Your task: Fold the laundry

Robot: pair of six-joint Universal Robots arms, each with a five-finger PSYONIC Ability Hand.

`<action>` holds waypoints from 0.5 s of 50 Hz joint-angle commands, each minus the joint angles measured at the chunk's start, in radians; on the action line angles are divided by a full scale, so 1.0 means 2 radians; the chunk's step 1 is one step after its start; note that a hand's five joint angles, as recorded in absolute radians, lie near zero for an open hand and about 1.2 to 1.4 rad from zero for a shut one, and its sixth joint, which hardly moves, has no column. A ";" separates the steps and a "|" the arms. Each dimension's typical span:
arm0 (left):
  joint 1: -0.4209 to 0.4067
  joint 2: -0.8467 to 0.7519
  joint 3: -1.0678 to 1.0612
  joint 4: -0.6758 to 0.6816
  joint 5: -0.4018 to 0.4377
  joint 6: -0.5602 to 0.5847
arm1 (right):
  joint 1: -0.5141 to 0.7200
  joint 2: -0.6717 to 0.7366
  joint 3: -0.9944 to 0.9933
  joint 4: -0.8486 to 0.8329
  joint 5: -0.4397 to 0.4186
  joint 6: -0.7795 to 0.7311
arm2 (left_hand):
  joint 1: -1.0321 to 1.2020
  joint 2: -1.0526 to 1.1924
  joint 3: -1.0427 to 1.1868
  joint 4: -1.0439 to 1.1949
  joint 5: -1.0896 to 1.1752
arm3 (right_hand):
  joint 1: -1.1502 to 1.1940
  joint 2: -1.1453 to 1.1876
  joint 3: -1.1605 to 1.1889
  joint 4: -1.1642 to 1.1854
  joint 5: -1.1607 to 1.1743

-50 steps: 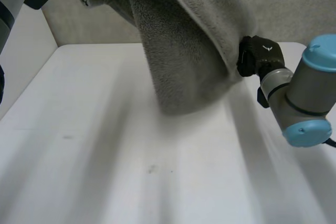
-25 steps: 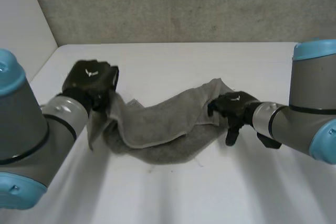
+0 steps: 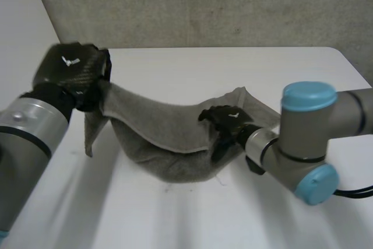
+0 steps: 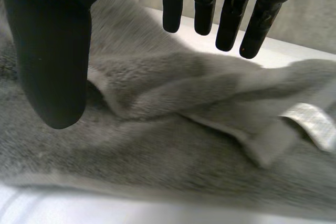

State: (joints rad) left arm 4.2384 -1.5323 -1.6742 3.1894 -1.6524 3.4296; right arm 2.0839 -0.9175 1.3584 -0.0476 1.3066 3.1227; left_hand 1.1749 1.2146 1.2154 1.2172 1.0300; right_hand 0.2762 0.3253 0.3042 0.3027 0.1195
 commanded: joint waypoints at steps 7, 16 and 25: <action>0.000 0.061 0.003 0.001 0.002 -0.046 | 0.049 0.081 -0.069 -0.053 0.065 0.017 | 0.111 0.091 0.090 0.090 0.096 | 0.553 0.529 0.539 0.540 0.544; 0.035 0.052 -0.023 0.001 0.005 -0.043 | -0.045 -0.116 0.006 -0.154 0.098 0.006 | 0.111 0.091 0.090 0.090 0.096 | 0.560 0.536 0.546 0.547 0.551; 0.061 0.012 -0.048 -0.001 0.036 -0.041 | -0.100 -0.222 -0.010 0.041 -0.040 -0.073 | 0.111 0.091 0.090 0.090 0.096 | 0.560 0.536 0.546 0.547 0.551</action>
State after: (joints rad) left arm 4.3451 -1.4499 -1.7449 3.1911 -1.6269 3.3438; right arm 1.9203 -1.2775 1.3718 -0.2174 1.3652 3.0805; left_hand 1.1749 1.2144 1.2155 1.2172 1.0300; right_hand 0.9555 1.1754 1.1782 1.1887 0.9760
